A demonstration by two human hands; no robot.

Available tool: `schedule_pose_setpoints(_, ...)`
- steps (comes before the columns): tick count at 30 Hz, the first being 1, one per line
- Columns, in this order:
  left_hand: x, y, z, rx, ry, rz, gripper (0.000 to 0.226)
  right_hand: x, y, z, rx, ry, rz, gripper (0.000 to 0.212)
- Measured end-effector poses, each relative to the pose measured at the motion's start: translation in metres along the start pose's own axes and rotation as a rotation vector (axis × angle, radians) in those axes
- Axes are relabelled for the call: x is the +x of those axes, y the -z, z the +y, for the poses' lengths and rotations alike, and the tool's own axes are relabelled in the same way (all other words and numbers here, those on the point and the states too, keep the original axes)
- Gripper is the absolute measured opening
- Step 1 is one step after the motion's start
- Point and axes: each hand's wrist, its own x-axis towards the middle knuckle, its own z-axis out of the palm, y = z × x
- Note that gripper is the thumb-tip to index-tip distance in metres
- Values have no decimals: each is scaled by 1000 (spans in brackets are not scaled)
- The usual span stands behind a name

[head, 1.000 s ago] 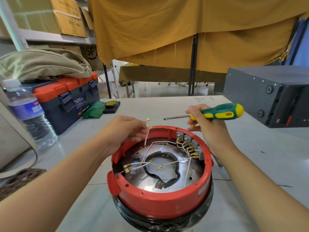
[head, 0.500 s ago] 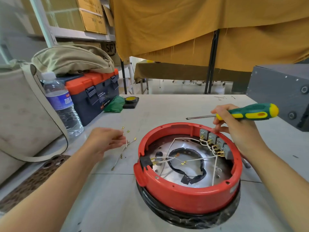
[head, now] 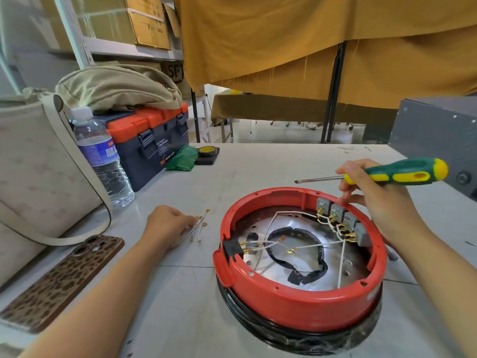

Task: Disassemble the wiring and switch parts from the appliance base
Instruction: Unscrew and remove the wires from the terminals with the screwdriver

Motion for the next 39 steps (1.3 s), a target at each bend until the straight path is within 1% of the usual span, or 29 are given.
schedule_pose_setpoints(3,0,-1,1,43,-13,3,29,0,0,0,3,-2,2,20)
schedule_pose_setpoints(6,-3,2,5,24,-58,20,31,-1,0,-1,14,-6,7,20)
schedule_pose_setpoints(8,-8,4,14,42,-163,49,25,-1,-1,-2,23,-9,12,20)
schedule_pose_setpoints(10,-17,3,30,68,-324,62,19,-1,-1,-3,19,-12,21,20)
schedule_pose_setpoints(11,-23,1,40,75,-422,44,16,-1,-2,-4,19,-13,26,21)
schedule_pose_setpoints(13,-36,-3,59,108,-639,-63,10,-1,-1,-5,24,-16,40,21)
schedule_pose_setpoints(14,-43,-6,67,139,-743,-136,11,-1,-1,-5,28,-16,47,21)
schedule_pose_setpoints(16,-54,-15,81,255,-899,-275,26,-1,-1,-6,38,-18,62,21)
schedule_pose_setpoints(18,-60,-26,90,427,-999,-368,46,0,-1,-7,49,-19,83,20)
schedule_pose_setpoints(20,-63,-37,95,551,-1017,-427,60,0,-1,-7,58,-18,105,20)
schedule_pose_setpoints(22,-63,-44,95,620,-988,-461,66,1,0,-8,71,-18,128,20)
schedule_pose_setpoints(27,-64,-47,89,779,-951,-402,74,3,5,-11,108,-26,204,25)
schedule_pose_setpoints(30,-66,-46,90,857,-917,-375,75,3,5,-13,131,-24,229,26)
schedule_pose_setpoints(33,-70,-43,93,889,-891,-338,71,3,6,-16,138,-22,259,29)
schedule_pose_setpoints(39,-78,-41,93,961,-888,-137,63,4,7,-20,197,19,335,31)
